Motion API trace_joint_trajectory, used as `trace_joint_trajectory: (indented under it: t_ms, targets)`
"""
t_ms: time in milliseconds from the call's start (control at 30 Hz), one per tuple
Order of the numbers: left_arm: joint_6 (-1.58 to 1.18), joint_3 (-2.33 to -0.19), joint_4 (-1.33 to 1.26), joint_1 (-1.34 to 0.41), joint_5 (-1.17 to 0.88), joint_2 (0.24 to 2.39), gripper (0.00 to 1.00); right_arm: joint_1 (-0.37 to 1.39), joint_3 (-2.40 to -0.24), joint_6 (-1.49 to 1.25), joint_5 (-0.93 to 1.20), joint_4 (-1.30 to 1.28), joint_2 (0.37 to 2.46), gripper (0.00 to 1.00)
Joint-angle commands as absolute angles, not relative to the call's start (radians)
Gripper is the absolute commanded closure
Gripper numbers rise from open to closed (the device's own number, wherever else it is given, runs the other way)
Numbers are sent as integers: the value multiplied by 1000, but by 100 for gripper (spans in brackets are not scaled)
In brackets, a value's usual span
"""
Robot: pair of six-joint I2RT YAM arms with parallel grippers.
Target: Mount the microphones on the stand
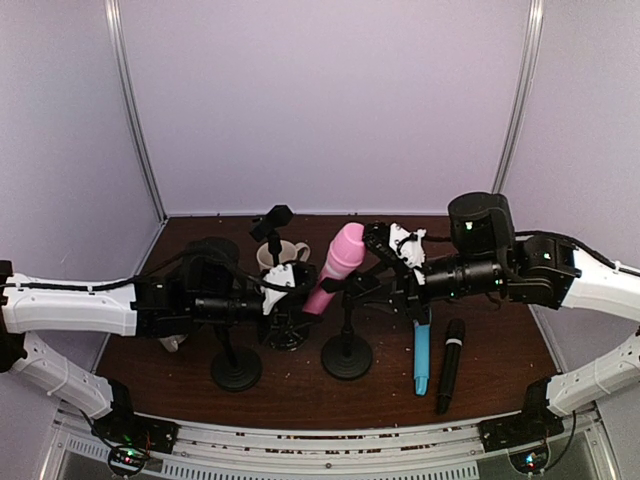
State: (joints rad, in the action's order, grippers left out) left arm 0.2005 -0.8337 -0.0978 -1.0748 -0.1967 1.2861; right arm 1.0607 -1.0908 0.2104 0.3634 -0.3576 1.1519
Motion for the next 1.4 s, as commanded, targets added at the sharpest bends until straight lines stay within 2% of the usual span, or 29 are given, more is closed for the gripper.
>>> trace_joint_trajectory:
  t_ms: [0, 433, 633, 767, 900, 1000, 1100, 1133, 1167, 1233, 1367]
  targets:
    - [236, -917, -149, -1080, -218, 1284, 100, 1063, -1101, 177, 389, -426, 1179, 94]
    - [247, -1024, 33, -1081, -225, 1244, 100, 1057, -1174, 170, 314, -480, 1215, 92]
    - [234, -1059, 57, -1081, -244, 1267, 100, 1058, -1188, 155, 310, -465, 1238, 84]
    - [230, -1045, 63, -1081, -230, 1256, 100, 1057, -1189, 137, 274, -466, 1225, 66]
    - [227, -1019, 59, -1081, -201, 1239, 100, 1057, -1169, 110, 236, -454, 1183, 35]
    - [216, -1012, 59, -1082, -175, 1236, 100, 1058, -1135, 83, 233, -427, 1134, 17]
    - [213, -1016, 71, -1081, -168, 1238, 99, 1056, -1127, 59, 238, -422, 1100, 12]
    - [210, -1017, 73, -1082, -165, 1239, 97, 1057, -1128, 54, 241, -427, 1095, 12]
    - [210, -1018, 76, -1082, -161, 1239, 91, 1057, -1133, 51, 244, -436, 1091, 12]
    - [199, -1019, 79, -1081, -134, 1235, 71, 1057, -1140, 46, 252, -450, 1086, 11]
    - [178, -986, 53, -1081, -89, 1183, 42, 1058, -1125, 29, 263, -455, 1059, 10]
